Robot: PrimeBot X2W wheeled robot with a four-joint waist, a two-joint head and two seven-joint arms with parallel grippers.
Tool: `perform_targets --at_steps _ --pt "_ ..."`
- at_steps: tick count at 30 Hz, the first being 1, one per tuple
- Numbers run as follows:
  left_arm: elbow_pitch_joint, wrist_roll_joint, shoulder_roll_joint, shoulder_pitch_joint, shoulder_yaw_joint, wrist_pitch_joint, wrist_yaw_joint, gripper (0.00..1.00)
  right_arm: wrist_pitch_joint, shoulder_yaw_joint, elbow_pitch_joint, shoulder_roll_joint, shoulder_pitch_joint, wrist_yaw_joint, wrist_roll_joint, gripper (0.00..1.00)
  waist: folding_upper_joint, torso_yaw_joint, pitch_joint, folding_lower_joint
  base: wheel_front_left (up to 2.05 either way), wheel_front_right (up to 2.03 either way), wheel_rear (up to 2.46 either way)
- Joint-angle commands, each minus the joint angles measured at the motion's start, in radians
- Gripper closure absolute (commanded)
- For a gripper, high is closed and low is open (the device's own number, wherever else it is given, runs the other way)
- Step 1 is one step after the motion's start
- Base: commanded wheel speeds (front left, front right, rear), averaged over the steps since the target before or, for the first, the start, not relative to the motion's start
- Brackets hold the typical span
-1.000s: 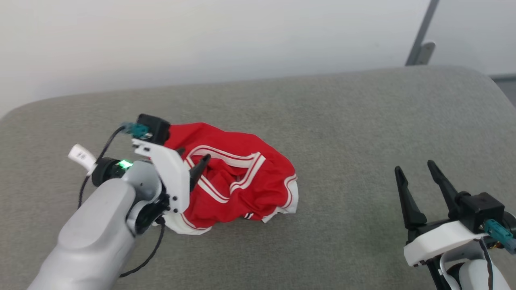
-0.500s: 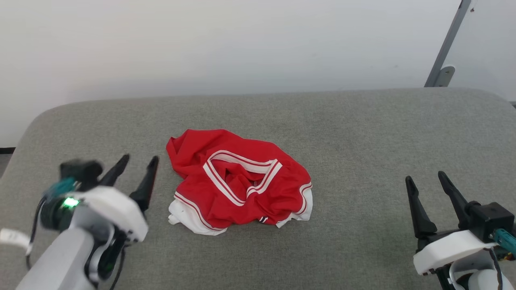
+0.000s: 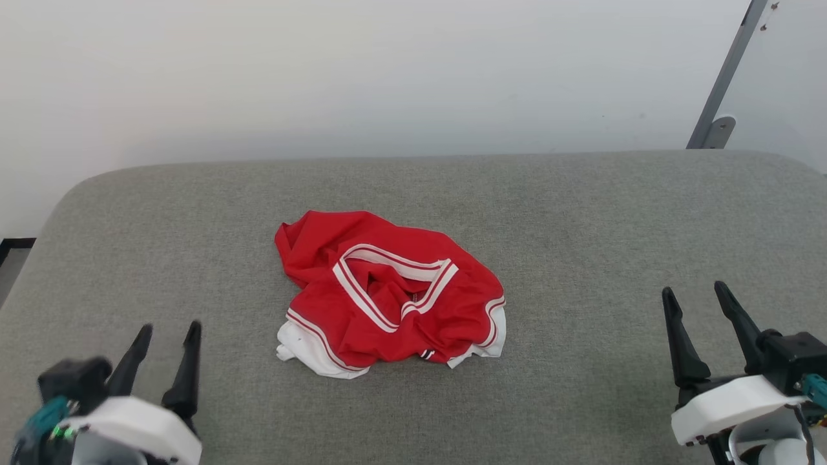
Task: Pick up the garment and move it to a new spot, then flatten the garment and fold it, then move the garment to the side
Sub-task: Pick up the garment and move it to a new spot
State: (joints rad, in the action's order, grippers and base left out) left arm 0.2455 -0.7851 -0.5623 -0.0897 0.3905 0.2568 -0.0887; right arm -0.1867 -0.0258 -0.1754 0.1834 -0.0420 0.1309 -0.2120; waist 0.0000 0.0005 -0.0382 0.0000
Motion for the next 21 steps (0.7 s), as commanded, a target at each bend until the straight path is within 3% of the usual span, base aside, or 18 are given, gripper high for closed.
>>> perform_targets --at_steps 1,6,21 --pt "-0.007 0.009 0.000 0.016 -0.009 0.005 -0.006 0.00 -0.007 0.000 -0.005 -0.005 0.012 0.000 0.000 0.00 0.0000 0.001 0.000 0.0000 0.00 0.00 0.00" --pt "-0.065 0.035 0.028 0.103 -0.084 0.009 -0.029 0.00 -0.012 -0.013 0.000 -0.011 0.021 0.000 -0.001 0.00 0.0000 0.005 -0.002 0.0000 0.00 0.00 0.00" --pt "-0.105 0.165 0.182 0.245 -0.260 0.010 0.032 0.00 -0.017 -0.025 0.006 -0.028 0.034 0.000 0.004 0.00 0.0000 0.024 -0.002 0.0000 0.00 0.00 0.00"
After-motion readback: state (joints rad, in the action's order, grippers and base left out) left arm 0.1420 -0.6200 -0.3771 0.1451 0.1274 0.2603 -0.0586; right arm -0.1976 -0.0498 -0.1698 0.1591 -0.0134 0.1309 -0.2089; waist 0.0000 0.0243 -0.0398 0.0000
